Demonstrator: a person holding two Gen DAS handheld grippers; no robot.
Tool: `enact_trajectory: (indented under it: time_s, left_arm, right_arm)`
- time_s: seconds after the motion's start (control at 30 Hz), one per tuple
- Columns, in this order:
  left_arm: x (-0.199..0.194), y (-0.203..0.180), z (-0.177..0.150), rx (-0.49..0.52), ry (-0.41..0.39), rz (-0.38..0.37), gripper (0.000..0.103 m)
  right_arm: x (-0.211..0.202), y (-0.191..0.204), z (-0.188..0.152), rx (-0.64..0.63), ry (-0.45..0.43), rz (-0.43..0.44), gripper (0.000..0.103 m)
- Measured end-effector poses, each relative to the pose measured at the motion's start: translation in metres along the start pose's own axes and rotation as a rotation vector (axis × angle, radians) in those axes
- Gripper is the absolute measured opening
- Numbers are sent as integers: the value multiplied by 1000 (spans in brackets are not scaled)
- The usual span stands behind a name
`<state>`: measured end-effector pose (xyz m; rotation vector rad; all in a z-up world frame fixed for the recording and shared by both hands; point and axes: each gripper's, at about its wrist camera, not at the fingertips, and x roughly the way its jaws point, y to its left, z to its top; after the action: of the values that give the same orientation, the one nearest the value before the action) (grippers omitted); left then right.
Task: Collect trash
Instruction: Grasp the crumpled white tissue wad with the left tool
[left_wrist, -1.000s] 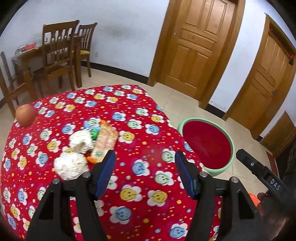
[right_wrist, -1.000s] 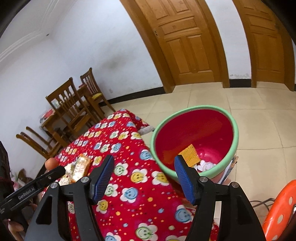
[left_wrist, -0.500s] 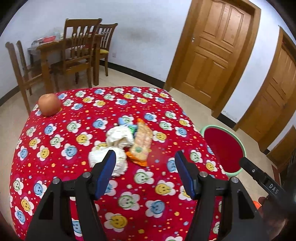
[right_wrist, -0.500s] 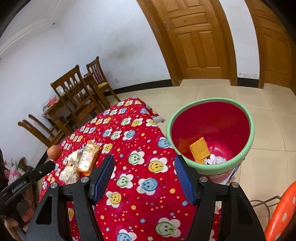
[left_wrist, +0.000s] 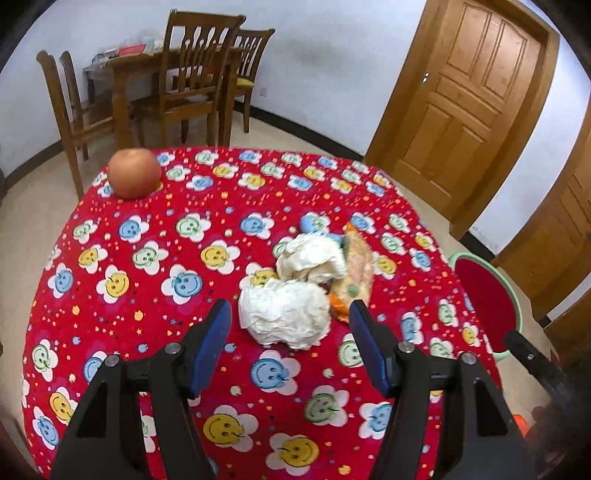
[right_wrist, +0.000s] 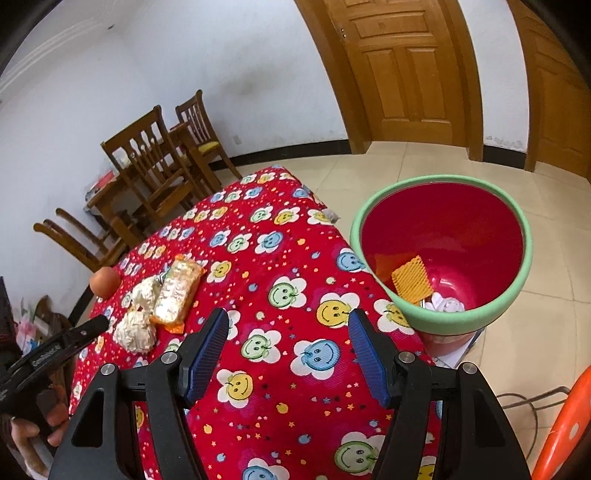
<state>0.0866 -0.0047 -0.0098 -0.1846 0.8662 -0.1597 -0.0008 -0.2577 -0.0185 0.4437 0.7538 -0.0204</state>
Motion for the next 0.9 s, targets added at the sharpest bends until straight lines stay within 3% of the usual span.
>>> enact_trajectory:
  time_s: [0.53, 0.7, 0.9]
  left_arm:
    - [46, -4, -3, 15, 80, 34, 66]
    - [49, -2, -3, 16, 52, 44, 66]
    - [48, 3, -5, 4, 48, 13, 56]
  right_arm:
    - [12, -1, -3, 3, 35, -9, 69]
    - [14, 1, -4, -1, 43, -9, 69]
    - [17, 10, -3, -23, 48, -2, 69]
